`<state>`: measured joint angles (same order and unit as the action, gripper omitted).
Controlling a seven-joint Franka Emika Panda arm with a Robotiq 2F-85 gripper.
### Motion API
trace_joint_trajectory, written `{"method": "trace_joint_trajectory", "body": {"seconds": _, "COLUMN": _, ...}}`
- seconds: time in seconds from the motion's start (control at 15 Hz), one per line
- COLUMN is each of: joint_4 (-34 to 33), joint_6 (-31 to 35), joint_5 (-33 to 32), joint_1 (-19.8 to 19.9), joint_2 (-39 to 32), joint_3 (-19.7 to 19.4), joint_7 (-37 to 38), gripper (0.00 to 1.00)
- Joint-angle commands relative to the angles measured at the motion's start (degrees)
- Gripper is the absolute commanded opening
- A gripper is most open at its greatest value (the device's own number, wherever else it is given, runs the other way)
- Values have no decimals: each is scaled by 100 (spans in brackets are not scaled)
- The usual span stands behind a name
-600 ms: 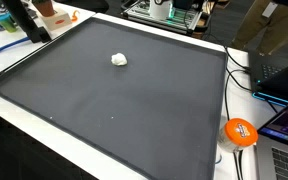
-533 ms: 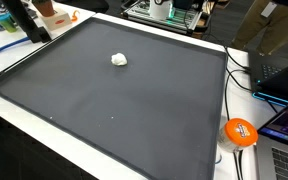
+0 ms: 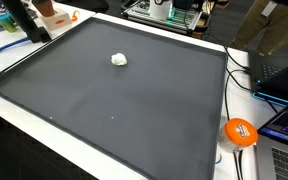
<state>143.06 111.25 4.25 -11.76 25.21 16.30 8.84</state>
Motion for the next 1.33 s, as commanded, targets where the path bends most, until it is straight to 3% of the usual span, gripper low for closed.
{"method": "trace_joint_trajectory", "body": {"seconds": 0.0, "joint_4": -13, "joint_6": -17, "joint_5": -27, "joint_1": -64, "joint_2": -9, "joint_3": -59, "joint_7": 24, "gripper": 100}}
{"method": "trace_joint_trajectory", "body": {"seconds": 0.2, "joint_4": -13, "joint_6": -17, "joint_5": -27, "joint_1": -64, "joint_2": -9, "joint_3": -59, "joint_7": 24, "gripper": 100}}
{"method": "trace_joint_trajectory", "body": {"seconds": 0.67, "joint_4": -426, "joint_6": 361, "joint_5": -451, "joint_1": 491, "joint_2": -449, "joint_3": -59, "joint_7": 1214, "gripper": 100}}
{"method": "trace_joint_trajectory", "body": {"seconds": 0.93, "joint_4": -212, "joint_6": 1159, "joint_5": -598, "joint_1": 818, "joint_2": -687, "joint_3": -294, "joint_7": 1550, "gripper": 100}}
{"method": "trace_joint_trajectory", "body": {"seconds": 1.27, "joint_4": -292, "joint_6": 1093, "joint_5": -491, "joint_1": 812, "joint_2": -833, "joint_3": -449, "joint_7": 1390, "gripper": 100}}
